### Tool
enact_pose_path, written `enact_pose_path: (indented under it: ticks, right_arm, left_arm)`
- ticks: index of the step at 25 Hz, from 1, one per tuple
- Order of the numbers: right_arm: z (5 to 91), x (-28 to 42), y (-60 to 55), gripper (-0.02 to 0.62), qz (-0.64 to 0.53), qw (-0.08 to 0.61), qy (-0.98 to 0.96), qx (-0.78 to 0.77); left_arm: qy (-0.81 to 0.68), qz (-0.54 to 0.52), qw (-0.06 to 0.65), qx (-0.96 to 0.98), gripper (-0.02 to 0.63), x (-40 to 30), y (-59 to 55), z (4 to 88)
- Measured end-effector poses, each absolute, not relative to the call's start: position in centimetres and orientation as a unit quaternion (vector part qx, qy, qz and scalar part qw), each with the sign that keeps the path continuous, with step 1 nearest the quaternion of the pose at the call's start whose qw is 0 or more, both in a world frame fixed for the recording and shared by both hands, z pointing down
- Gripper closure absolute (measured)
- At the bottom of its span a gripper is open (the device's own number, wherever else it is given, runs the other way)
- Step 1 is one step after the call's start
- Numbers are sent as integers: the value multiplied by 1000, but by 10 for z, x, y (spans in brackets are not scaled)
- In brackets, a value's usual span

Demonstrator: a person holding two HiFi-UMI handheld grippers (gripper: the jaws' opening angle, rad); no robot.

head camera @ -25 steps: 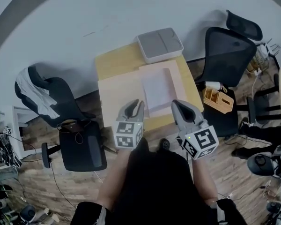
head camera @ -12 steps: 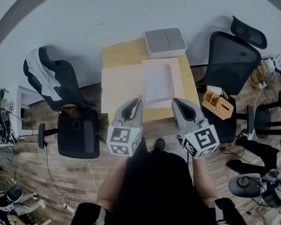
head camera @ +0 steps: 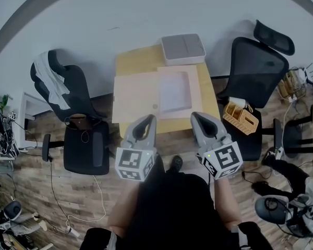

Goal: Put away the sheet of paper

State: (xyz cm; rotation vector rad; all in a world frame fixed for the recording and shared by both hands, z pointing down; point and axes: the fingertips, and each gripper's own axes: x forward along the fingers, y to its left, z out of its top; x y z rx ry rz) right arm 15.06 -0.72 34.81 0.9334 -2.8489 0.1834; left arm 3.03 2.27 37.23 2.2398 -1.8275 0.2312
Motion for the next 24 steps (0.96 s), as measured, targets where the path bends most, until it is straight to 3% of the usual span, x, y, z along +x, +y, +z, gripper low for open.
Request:
enact_pose_path:
  ticks: [24]
  right_arm:
    - [344,146,16,595,51,67,-948,307]
  left_arm:
    - [-615,76,109,777,597,37,40,364]
